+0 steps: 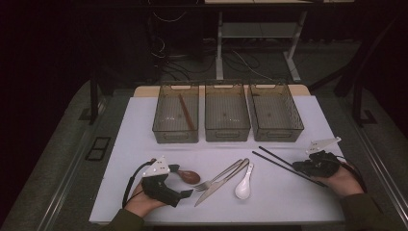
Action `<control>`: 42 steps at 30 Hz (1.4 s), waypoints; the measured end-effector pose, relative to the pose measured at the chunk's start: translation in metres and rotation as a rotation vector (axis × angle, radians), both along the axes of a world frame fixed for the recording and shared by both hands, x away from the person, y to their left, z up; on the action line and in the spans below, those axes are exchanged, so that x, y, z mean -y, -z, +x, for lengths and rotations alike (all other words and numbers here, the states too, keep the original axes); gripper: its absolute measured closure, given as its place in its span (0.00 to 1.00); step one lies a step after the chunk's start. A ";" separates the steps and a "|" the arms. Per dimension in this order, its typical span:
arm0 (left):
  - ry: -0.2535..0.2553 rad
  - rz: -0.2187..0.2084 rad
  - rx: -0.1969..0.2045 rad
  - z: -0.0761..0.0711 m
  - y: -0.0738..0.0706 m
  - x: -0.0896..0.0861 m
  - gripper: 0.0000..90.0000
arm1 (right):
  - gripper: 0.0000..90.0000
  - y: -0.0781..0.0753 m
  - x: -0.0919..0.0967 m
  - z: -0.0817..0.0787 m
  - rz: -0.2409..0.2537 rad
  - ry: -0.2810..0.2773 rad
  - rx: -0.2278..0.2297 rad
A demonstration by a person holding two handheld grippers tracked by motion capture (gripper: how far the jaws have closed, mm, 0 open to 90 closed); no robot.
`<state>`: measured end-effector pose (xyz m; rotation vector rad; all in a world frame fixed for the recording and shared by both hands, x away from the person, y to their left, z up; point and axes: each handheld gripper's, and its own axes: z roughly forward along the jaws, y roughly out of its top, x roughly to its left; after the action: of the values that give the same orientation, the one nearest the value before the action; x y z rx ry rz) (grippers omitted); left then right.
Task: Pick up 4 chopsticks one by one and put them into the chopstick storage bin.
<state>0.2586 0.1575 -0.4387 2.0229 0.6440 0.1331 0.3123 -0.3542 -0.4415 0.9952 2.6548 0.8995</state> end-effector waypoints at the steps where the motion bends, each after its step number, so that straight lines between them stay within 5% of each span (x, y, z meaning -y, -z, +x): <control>1: 0.001 0.000 0.000 0.000 0.000 0.000 0.00 | 0.95 0.000 0.001 0.001 0.005 -0.001 -0.003; 20: 0.003 0.000 0.002 0.000 0.000 0.000 0.00 | 0.95 -0.020 0.007 -0.003 0.100 -0.017 0.032; 42: -0.012 -0.003 0.018 0.002 0.001 -0.004 0.00 | 0.95 -0.039 -0.020 -0.011 0.187 -0.088 0.074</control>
<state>0.2610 0.1614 -0.4401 2.0127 0.6449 0.1565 0.3016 -0.3342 -0.4027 0.8692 2.6081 1.1986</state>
